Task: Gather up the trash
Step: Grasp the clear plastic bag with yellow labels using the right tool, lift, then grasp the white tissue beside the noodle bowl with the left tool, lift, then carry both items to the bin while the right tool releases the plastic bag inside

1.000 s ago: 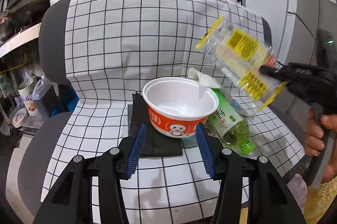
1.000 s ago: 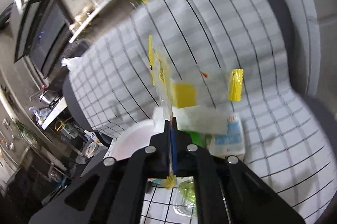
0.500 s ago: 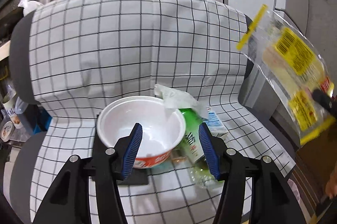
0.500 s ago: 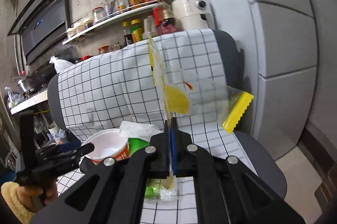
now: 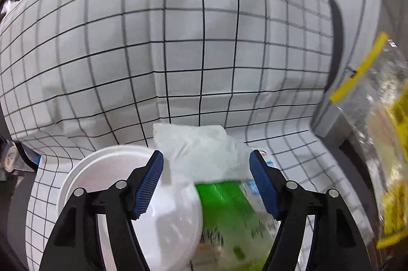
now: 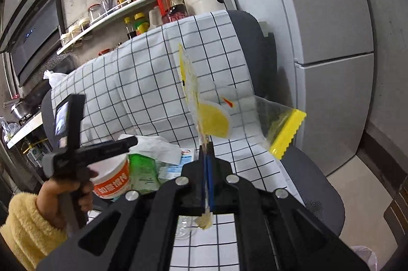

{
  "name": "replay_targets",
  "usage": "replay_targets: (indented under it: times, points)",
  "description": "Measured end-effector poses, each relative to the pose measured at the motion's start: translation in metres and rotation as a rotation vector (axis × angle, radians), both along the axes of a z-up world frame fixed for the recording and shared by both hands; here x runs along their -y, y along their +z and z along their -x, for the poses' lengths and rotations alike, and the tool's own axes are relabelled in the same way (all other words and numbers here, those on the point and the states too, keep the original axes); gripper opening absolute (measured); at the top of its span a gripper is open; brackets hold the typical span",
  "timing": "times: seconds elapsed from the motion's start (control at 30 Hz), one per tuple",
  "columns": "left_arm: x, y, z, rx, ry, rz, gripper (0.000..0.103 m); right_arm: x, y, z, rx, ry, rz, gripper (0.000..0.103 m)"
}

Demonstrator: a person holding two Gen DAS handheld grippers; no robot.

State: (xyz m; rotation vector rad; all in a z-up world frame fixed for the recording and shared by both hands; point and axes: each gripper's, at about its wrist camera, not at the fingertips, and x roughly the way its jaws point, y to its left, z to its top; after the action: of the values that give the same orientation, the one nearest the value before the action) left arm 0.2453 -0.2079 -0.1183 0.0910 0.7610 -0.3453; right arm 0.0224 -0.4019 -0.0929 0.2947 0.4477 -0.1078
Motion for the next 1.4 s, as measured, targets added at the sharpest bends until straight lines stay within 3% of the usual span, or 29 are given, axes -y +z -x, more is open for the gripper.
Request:
replay_targets:
  times: [0.17, 0.3, 0.43, 0.5, 0.53, 0.77, 0.97, 1.2, 1.4]
  points:
    - [0.022, -0.015, -0.021, -0.034, 0.035, -0.079, 0.077, 0.006, -0.009, -0.007, -0.021, 0.006, -0.001, 0.002]
    - [0.029, -0.026, -0.025, -0.042, 0.037, -0.127, 0.072, 0.011, -0.014, -0.01, -0.029, 0.008, -0.008, 0.002]
    - [0.032, -0.028, -0.023, -0.028, 0.012, -0.142, 0.041, 0.015, -0.016, -0.008, -0.032, 0.003, -0.015, 0.002]
    - [0.033, -0.024, -0.021, 0.001, -0.008, -0.135, 0.02, 0.018, -0.016, -0.006, -0.031, -0.002, -0.018, 0.002]
    - [0.033, -0.02, -0.019, 0.018, -0.019, -0.12, 0.002, 0.018, -0.016, -0.005, -0.03, -0.006, -0.018, 0.002]
    - [-0.002, 0.036, 0.012, 0.126, -0.075, 0.119, 0.001, 0.029, -0.002, 0.021, 0.013, -0.038, -0.047, 0.002]
    - [-0.025, 0.071, 0.09, 0.178, -0.206, 0.272, 0.001, 0.035, 0.012, 0.063, 0.05, -0.089, -0.05, 0.002]
    - [-0.014, 0.049, 0.176, 0.197, -0.33, 0.307, 0.002, 0.045, 0.005, 0.129, 0.005, -0.208, -0.024, 0.002]
    - [0.013, 0.018, 0.232, 0.147, -0.446, 0.33, 0.002, 0.058, -0.026, 0.189, -0.087, -0.348, -0.016, 0.002]
